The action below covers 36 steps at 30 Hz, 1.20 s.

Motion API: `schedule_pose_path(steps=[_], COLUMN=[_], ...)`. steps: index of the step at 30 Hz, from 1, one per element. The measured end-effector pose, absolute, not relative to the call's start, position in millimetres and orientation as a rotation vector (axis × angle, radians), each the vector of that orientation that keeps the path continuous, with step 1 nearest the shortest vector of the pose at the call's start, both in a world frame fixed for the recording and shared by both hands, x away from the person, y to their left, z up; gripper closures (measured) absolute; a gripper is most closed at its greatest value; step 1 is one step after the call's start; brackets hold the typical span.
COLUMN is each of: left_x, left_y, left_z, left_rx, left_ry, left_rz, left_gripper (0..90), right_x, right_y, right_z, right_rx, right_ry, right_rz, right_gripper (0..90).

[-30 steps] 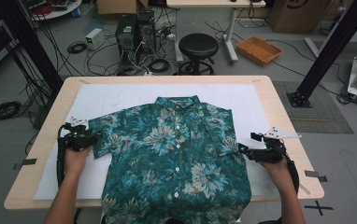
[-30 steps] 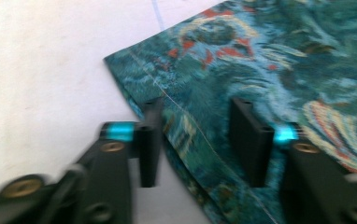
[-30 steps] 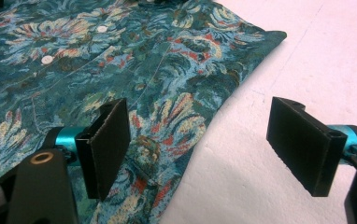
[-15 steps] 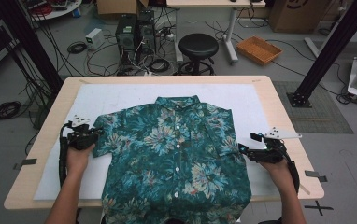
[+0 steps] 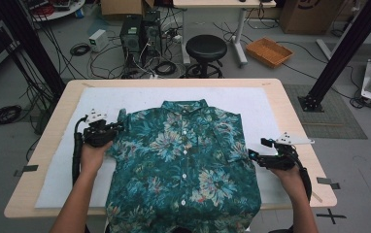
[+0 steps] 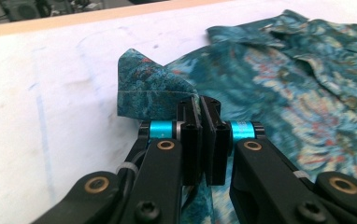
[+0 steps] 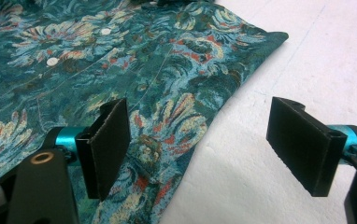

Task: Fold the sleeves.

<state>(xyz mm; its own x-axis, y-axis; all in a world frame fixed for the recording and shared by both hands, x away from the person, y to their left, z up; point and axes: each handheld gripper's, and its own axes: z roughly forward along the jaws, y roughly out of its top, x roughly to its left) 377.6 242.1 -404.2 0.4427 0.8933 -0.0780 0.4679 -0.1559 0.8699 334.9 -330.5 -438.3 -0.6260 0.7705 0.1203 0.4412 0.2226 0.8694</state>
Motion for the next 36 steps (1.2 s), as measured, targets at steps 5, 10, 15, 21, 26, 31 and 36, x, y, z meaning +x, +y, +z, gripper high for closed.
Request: schedule_pose_path(steps=[5,10,15,21,26,31,36], left_x=[383.7,392.8,397.7,391.9,385.4,377.7,363.7], left_y=[220.5,193.1,171.9,184.8,211.6,231.5,244.0], left_z=[-397.4,-396.8,-404.6,-391.2,-393.8,-404.6,-408.8], left_rx=[1.823,1.883,1.905,1.765,1.727,1.693,1.654], left_ry=[1.118,1.083,1.033,1.071,1.131,1.177,1.167], left_rz=[0.545,0.515,0.441,0.517,0.544,0.500,0.522], left_gripper=[86.4,86.0,71.8,48.6,42.8,26.5,26.5], right_x=[334.7,334.7,334.0,333.2,333.1,334.0,335.7], right_y=[-330.7,-330.9,-331.7,-334.1,-333.3,-332.5,-330.8], right_z=[-438.1,-437.9,-437.9,-438.3,-437.4,-438.0,-440.2], right_rx=[1.127,1.128,1.131,1.145,1.138,1.144,1.148], right_ry=[2.164,2.165,2.162,2.154,2.150,2.156,2.178], right_rz=[1.369,1.377,1.377,1.384,1.385,1.362,1.332], right_gripper=[21.7,21.7,21.7,21.7,21.7,21.7,21.7])
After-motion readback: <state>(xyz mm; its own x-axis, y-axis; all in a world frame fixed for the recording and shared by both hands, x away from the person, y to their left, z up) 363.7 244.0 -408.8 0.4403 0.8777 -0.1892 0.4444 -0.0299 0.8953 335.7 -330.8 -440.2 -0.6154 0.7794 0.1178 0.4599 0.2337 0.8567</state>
